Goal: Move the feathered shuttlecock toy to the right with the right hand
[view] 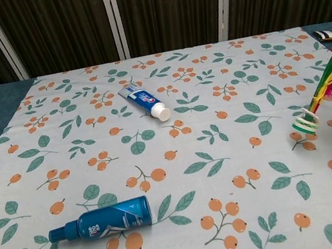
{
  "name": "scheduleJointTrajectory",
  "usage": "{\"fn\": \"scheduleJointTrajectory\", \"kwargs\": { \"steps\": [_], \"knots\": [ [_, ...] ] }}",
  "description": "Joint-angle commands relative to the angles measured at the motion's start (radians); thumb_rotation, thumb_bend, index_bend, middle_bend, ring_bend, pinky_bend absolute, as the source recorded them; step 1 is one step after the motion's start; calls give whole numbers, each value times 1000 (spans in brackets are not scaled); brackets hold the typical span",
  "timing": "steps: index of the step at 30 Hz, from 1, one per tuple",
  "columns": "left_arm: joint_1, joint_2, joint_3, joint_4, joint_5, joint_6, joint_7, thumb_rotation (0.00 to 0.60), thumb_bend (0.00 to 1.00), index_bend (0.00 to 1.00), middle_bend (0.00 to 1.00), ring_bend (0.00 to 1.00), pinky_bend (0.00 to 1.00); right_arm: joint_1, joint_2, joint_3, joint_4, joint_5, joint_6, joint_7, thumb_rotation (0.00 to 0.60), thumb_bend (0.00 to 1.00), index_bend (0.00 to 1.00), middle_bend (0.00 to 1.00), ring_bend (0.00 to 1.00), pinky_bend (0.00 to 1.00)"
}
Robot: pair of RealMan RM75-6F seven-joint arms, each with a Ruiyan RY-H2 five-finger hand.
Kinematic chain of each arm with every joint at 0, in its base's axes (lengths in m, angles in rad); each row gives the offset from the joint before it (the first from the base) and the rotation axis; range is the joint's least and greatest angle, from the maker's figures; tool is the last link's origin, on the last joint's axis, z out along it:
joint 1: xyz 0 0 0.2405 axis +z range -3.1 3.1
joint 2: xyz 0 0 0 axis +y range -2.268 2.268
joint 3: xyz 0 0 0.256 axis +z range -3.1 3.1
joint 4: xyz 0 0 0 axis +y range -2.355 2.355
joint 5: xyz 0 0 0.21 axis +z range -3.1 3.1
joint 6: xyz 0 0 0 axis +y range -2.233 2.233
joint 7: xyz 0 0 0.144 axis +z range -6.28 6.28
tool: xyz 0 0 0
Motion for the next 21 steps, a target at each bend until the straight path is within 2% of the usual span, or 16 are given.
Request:
{"fn": "scheduleJointTrajectory", "kwargs": {
  "steps": [1,12,21],
  "knots": [
    [-1,2,1,-2,-3,-5,-3,600,95,0,0,0,0,1,-21,-6,74,-17,13,6,600,358,646,348,0,0],
    [-1,1,0,-1,-1,-4,-2,596,94,0,0,0,0,12,-93,-5,304,-48,46,29,600,357,646,348,0,0],
    [-3,2,0,-2,-3,-8,-4,599,94,0,0,0,0,13,-126,5,399,-33,50,47,600,358,645,347,0,0]
  ]
}}
